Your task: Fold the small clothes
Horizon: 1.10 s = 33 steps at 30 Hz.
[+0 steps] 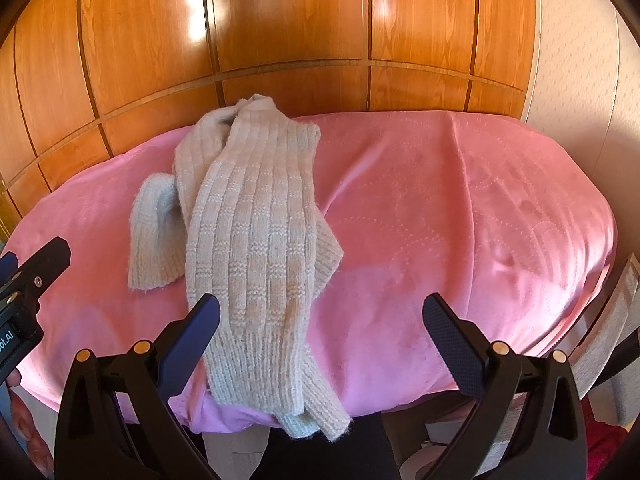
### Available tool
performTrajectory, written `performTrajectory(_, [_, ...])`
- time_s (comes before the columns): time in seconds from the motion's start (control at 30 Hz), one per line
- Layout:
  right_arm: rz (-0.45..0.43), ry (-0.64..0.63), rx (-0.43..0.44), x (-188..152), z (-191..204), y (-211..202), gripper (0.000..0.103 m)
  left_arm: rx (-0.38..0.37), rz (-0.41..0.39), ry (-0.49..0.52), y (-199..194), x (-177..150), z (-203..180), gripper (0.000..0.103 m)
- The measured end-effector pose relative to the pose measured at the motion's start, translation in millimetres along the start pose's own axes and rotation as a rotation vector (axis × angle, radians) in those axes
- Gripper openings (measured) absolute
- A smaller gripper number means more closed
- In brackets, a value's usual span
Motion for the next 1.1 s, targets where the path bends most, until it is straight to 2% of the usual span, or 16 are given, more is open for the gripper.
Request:
performTrajectory(0.6, [0.020,0.018,0.018,-1,-2,10,0.101,0.004,0.028,0.027,11,-1,-6,0.099])
performTrajectory(0.77, [0.032,0.028,0.092,-3,1,15,0.101,-0.017,0.068,0.004,21,-2,-3,0.099])
performTrajectory(0.8, [0.036,0.031,0.106,-3,2,16,0.097,-0.022,0.076,-0.010,24,-2,0,0.098])
performTrajectory(0.83, [0.051,0.036,0.138,-5,4,18,0.085,-0.027,0.087,-0.034,27,-2,6,0.094])
performTrajectory(0.87, [0.064,0.032,0.158,-6,6,20,0.077,-0.038,0.097,-0.055,29,-2,11,0.091])
performTrajectory(0.9, [0.080,0.026,0.187,-7,10,23,0.065,-0.062,0.115,-0.076,32,-3,14,0.082])
performTrajectory(0.93, [0.090,0.022,0.208,-8,13,25,0.062,-0.082,0.128,-0.087,34,-4,15,0.072])
performTrajectory(0.97, [0.101,0.018,0.230,-10,17,28,0.062,-0.113,0.151,-0.107,38,-7,19,0.067])
performTrajectory(1.03, [0.121,0.023,0.256,-12,23,34,0.062,-0.183,0.188,-0.143,42,-12,19,0.047])
performTrajectory(1.1, [0.163,0.035,0.293,-17,32,44,0.066,-0.261,0.240,-0.186,47,-20,15,0.044])
Point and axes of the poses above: each gripper's, at about its wrist camera, not at the fingertips, and y roughly the way its jaws point, z to its left, x to its top, the point moved 7 cm from there along y, roughly the way its jaws point, and after that the axes turned 11 degrees about -z, right-handed, at the moved point
